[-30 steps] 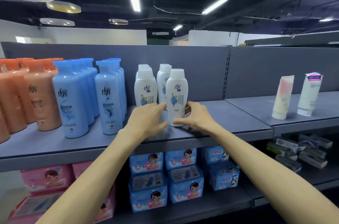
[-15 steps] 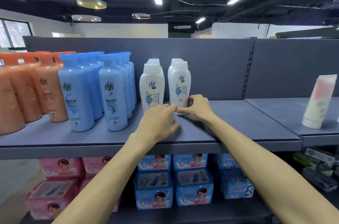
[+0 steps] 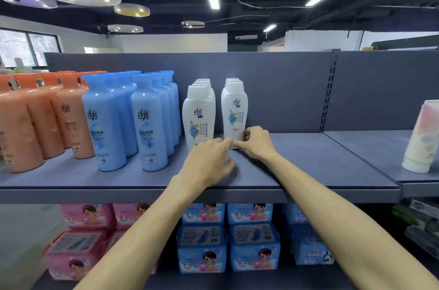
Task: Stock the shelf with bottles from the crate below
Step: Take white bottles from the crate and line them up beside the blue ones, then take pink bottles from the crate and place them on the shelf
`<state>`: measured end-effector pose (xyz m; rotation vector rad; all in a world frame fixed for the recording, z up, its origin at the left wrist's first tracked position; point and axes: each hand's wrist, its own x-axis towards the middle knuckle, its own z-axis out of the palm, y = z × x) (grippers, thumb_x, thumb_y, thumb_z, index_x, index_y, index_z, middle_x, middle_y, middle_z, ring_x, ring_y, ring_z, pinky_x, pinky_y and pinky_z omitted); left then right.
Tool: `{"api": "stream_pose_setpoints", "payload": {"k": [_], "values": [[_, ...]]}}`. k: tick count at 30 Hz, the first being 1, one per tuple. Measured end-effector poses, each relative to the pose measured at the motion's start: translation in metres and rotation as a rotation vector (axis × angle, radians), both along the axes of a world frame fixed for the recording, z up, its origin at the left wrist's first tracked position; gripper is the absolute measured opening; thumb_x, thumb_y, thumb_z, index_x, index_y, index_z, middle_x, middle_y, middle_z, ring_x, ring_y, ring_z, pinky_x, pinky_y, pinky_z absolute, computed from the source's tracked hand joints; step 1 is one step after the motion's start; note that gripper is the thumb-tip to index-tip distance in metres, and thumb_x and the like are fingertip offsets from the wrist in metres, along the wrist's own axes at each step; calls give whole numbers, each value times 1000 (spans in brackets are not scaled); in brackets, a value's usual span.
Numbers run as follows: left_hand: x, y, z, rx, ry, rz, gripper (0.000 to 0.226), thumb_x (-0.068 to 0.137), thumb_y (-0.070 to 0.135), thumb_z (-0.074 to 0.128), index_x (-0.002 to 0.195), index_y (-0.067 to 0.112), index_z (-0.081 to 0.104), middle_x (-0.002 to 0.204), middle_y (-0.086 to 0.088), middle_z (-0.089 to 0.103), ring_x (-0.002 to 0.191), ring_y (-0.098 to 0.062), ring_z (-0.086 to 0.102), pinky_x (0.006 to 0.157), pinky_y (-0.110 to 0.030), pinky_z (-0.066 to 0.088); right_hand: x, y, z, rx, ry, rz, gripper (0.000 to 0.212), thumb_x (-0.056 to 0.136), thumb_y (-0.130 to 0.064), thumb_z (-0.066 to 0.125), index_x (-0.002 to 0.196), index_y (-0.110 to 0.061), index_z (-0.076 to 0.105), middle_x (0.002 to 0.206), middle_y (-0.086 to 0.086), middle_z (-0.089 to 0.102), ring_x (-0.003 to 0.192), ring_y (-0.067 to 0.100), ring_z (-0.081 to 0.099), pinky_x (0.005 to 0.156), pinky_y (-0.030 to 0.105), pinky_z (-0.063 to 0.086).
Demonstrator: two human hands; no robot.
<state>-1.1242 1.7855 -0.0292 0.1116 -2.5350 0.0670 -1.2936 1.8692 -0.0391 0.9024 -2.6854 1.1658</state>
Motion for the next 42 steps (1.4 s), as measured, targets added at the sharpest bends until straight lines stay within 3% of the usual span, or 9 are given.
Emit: {"api": "stream_pose_setpoints", "payload": {"k": [4,7,12,17,23,27,33,37,42], "values": [[5,1,1,-33,-12,9,24,89,35,49,105,18,49,88,-1,58,82,-26,56,69,-40,49,20,7,10,24,42,-56,44,76,-37,80,96,-10,50,98,3,57,89,26,55,69,35,47],[9,1,6,-33,-12,10,22,89,34,49,105,18,49,87,0,58,81,-26,57,69,-40,49,35,18,20,118,74,-44,35,82,-30,73,100,-8,52,105,9,58,95,31,55,69,34,44],[28,17,6,-14,23,-29,25,90,34,49,109,18,51,93,1,59,86,-25,59,69,-40,49,77,58,22,185,256,14,44,87,-32,69,123,-11,55,117,10,64,109,30,56,83,36,47],[64,41,-28,-20,131,-163,16,87,32,54,97,19,54,80,5,56,73,-20,56,56,-36,48,142,115,-18,26,382,53,36,87,-28,73,120,-18,64,110,-3,72,102,15,67,90,38,54],[74,48,-75,24,71,-189,17,85,33,56,92,18,51,77,4,54,70,-22,56,51,-34,46,166,131,-56,-8,480,53,32,86,-23,74,115,-17,64,105,-5,65,97,15,62,85,35,53],[80,52,-113,134,-4,-154,17,86,35,54,95,20,53,77,8,53,72,-18,56,55,-36,48,176,139,-104,55,357,78,34,86,-26,73,118,-18,63,106,-4,64,97,14,63,85,36,54],[102,82,-205,441,-153,-90,14,89,36,53,94,24,53,74,9,52,67,-11,50,58,-32,47,198,149,-213,402,9,90,35,88,-36,69,119,-21,61,112,-3,65,104,18,62,84,33,51],[119,101,-269,634,-266,40,15,86,35,56,95,24,55,77,9,55,73,-13,55,62,-32,46,219,158,-276,532,-195,104,34,85,-34,71,115,-20,61,107,0,65,100,22,63,79,34,48],[154,111,-339,682,-455,145,16,84,34,54,95,23,55,84,7,60,80,-19,60,65,-35,48,254,171,-339,572,-359,142,27,83,-23,70,107,-16,61,101,4,66,95,27,64,78,36,51]]}}
